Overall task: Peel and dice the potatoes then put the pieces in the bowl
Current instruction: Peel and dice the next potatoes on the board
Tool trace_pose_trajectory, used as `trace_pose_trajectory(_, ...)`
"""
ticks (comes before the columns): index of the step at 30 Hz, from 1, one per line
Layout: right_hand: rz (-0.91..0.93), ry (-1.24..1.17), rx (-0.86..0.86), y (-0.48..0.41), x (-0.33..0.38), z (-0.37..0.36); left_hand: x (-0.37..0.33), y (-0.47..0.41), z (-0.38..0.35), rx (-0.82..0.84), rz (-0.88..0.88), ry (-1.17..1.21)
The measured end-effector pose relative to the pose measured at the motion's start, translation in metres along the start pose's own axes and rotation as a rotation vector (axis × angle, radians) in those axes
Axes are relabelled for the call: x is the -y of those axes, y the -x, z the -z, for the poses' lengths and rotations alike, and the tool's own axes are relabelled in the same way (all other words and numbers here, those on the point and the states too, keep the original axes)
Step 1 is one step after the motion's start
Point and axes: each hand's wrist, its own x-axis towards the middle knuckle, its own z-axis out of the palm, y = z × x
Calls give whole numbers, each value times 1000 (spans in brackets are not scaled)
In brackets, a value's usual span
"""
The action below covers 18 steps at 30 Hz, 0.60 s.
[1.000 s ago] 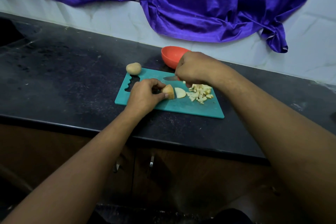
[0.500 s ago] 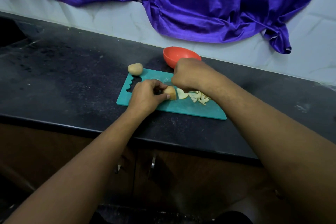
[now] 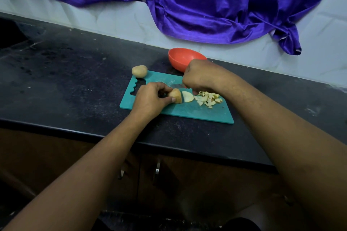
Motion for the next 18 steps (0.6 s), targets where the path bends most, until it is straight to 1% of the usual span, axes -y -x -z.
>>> trace_pose_trajectory(5,79,121,-122,2,5,-20,1,0,0,4,-22,-16)
trace_pose_trajectory(7,83,145,-168,1,5,-30,1,0,0,11,-29,-26)
trace_pose_trajectory(10,93,151,-242,2,3,-47,2,-1,0,1,-41,-22)
trace_pose_trajectory(18,105,131,-324,19,-14,-91,3,-2,-2,-11,-57,-17)
